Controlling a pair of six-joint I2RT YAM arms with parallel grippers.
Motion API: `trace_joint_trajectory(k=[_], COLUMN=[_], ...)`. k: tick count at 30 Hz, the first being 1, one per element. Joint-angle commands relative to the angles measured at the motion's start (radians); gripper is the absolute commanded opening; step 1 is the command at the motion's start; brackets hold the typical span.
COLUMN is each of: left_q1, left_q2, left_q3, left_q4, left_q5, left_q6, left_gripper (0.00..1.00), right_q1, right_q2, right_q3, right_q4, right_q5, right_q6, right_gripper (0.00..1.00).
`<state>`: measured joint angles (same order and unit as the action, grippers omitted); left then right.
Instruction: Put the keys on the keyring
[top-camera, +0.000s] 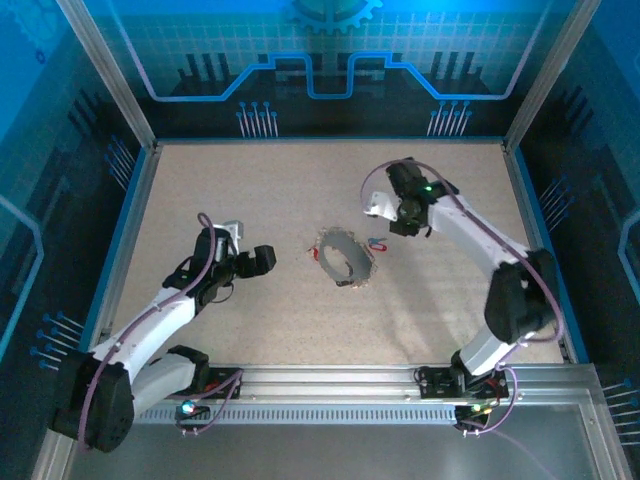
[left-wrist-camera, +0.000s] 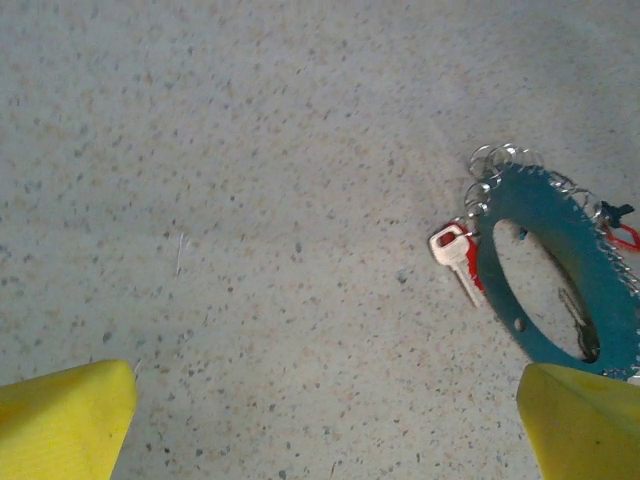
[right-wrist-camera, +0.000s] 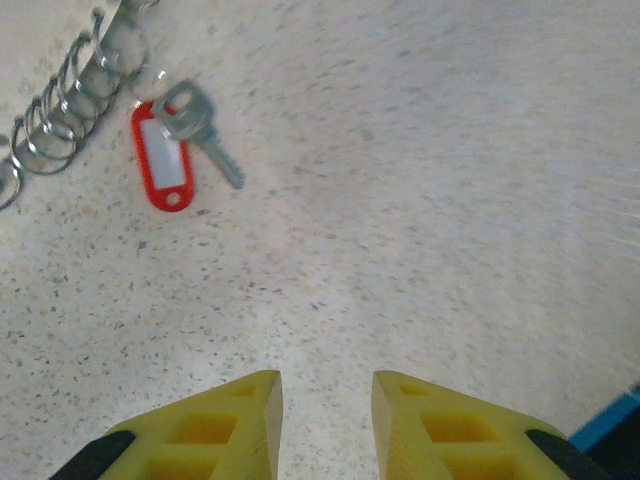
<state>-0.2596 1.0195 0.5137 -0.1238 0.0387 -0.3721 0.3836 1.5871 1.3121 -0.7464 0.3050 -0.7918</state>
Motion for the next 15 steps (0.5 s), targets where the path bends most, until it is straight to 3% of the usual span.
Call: trace_joint_trajectory(k=[1, 2, 6, 9, 15], left_q1=[-0.009, -0.011, -0.012, -0.013, 0.001], left_q2=[-0.044, -0.052, -0.050, -0.008, 0.138], left_q3=[0.051, 0.057, 0.096, 0.146, 0.153], left_q4=[0.036, 0.039, 0.069, 0.081, 0.233], left_q5=[0.020, 0.012, -0.002, -0.008, -0.234], left_q6=[0.102, 0.126, 0.215, 0.304, 0.416], left_gripper=[0.99, 0.99, 0.99, 0.99, 0.99], right_q1=[-0.014, -0.015, -0.017, -0.022, -0.067], right_q2=[-0.158, -0.201, -0.385, -0.543, -0.766], right_q3=[-0.053, -0.069, -0.124, -0.234, -0.572], right_q4=[0.070, 0.090, 0.162, 0.297, 0.585], right_q5=[-0.116, -0.153, -0.268, -0.248, -0.135], right_q6=[0.128, 0.161, 0.299, 0.409, 0.624], right_gripper=[0.52, 0.99, 1.00, 1.00, 1.00])
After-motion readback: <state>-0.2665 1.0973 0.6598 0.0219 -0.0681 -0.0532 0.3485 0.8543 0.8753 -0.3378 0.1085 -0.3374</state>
